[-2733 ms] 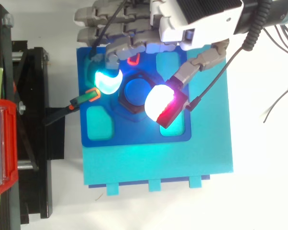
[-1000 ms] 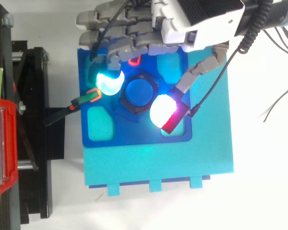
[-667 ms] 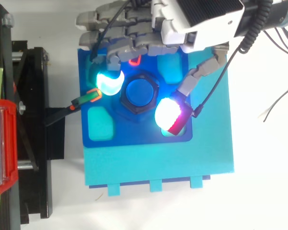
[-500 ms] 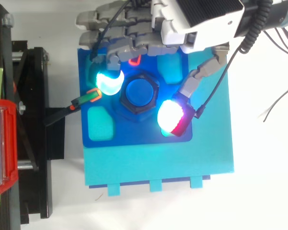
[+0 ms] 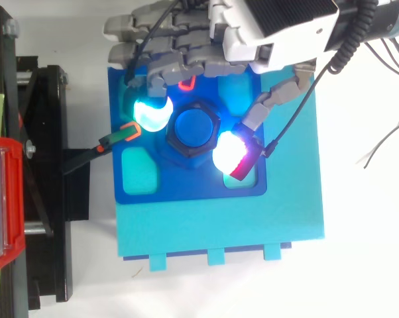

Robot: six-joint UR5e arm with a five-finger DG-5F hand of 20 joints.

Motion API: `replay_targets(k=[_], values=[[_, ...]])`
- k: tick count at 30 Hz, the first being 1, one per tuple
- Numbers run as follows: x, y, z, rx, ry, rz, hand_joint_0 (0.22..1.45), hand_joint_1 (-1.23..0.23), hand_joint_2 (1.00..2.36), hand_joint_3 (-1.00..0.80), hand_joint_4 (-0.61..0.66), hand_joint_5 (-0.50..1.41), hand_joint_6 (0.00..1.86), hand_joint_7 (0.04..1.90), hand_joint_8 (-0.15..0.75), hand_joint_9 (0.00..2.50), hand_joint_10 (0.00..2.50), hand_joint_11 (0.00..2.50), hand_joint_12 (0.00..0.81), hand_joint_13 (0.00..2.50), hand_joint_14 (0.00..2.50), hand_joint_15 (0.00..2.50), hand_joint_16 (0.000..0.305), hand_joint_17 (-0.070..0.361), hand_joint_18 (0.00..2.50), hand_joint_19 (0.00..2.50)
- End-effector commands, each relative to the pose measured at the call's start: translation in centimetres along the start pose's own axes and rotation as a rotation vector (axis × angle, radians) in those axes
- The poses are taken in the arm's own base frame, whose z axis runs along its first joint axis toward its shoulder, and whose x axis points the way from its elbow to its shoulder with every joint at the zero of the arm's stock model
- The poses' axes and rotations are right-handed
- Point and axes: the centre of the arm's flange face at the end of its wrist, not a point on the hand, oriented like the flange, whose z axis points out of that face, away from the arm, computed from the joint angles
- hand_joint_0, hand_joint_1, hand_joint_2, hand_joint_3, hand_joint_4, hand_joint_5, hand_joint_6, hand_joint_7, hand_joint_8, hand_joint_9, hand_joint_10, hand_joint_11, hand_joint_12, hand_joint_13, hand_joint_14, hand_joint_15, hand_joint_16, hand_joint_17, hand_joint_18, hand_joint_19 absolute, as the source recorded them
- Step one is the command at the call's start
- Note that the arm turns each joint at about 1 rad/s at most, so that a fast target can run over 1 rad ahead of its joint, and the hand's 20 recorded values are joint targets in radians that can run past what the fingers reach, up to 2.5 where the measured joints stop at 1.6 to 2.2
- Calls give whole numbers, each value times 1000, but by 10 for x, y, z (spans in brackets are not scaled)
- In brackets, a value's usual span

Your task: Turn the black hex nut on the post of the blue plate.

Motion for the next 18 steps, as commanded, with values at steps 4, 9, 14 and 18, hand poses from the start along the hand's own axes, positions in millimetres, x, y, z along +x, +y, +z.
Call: replay_targets(k=[4, 9, 14, 18], values=[[-1, 2, 1, -5, -5, -3, 575, -874, 1000, -500, 283, -204, 500, 1393, 249, 239, 0, 37, 343, 101, 0, 0, 48, 107, 137, 142], [0, 1, 1, -5, -3, -2, 363, -808, 1000, -500, 364, -227, 503, 1123, 310, 223, 0, 72, 416, 54, 0, 0, 62, 140, 87, 179], [-2, 3, 3, -12, -10, -5, 277, -748, 1000, -500, 258, -278, 503, 877, 306, 52, 0, 10, 455, 0, 0, 7, 71, 159, 0, 203], [-19, 8, 14, -32, -31, -18, 246, -704, 1000, -500, 200, -300, 502, 773, 285, 0, 0, 0, 453, 0, 2, 12, 73, 165, 0, 200]])
